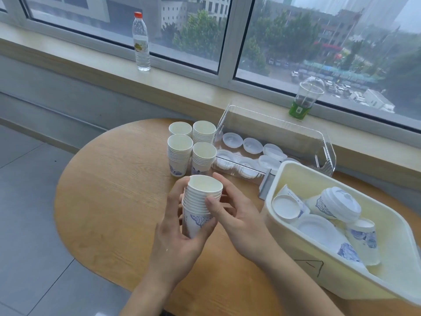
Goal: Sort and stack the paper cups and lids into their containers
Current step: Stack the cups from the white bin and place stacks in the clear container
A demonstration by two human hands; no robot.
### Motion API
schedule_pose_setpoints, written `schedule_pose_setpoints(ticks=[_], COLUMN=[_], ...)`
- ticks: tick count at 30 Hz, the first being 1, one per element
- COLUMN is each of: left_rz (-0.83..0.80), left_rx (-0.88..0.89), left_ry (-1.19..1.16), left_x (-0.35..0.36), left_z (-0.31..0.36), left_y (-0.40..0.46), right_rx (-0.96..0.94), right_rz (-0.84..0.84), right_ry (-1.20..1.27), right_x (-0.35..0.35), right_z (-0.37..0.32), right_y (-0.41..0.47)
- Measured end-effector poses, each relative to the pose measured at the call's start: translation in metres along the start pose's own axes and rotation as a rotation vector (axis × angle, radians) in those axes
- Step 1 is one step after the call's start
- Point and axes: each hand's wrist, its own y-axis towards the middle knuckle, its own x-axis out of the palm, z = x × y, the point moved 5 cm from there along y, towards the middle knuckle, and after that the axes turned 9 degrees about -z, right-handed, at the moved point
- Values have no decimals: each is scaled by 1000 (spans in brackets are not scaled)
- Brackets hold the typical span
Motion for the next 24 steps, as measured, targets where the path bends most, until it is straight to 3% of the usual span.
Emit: schedule_pose_setpoints(ticks=[8,15,24], left_rz=[123,289,314], left_rx=[6,-45,-68], left_ry=[141,245,224], left_x=[-30,-78,-110], left_z=[-31,-72,-111], left_y=[33,71,119], right_rx=[8,36,86], right_rz=[18,274,258], right_ry=[-50,-129,-117], right_x=[18,0,-6], right_z=[19,40,52], right_y=[46,83,100])
